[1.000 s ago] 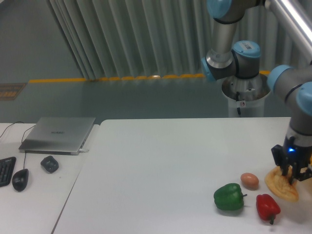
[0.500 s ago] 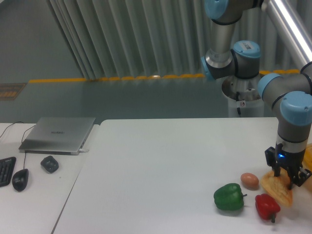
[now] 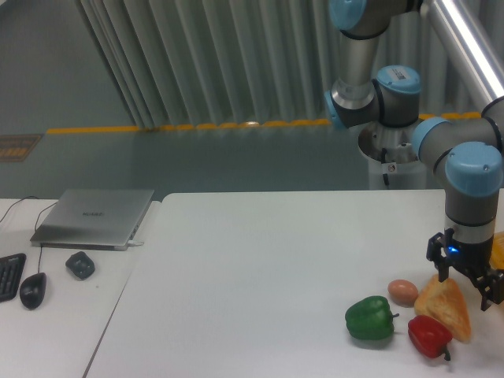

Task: Place the triangular bread on the table

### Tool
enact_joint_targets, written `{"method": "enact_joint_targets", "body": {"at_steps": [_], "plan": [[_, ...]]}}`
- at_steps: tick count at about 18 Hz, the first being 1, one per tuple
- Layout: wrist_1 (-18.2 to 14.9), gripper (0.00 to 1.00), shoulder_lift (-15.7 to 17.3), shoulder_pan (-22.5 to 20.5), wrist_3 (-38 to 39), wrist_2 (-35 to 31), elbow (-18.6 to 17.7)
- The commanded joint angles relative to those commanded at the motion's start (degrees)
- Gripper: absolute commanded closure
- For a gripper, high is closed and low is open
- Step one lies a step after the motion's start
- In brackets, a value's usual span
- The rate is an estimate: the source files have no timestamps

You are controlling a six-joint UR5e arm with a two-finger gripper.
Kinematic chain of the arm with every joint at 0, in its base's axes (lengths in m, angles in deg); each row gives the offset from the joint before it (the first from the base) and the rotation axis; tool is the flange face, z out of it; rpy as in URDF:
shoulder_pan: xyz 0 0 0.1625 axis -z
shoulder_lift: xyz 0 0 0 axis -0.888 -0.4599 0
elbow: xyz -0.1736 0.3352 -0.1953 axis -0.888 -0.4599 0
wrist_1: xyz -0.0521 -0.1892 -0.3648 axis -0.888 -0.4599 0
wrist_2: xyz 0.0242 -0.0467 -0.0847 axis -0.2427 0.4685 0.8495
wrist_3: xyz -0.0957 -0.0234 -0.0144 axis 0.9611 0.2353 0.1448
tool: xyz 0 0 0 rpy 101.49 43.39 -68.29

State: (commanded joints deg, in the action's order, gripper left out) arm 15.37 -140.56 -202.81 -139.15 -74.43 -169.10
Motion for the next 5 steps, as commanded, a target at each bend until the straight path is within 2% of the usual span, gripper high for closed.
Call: {"method": "enact_joint_targets", "body": {"at_steps": [5], "plan": [[-2.11, 0.00, 2.02, 2.37, -1.23, -0.09, 0.01]]}}
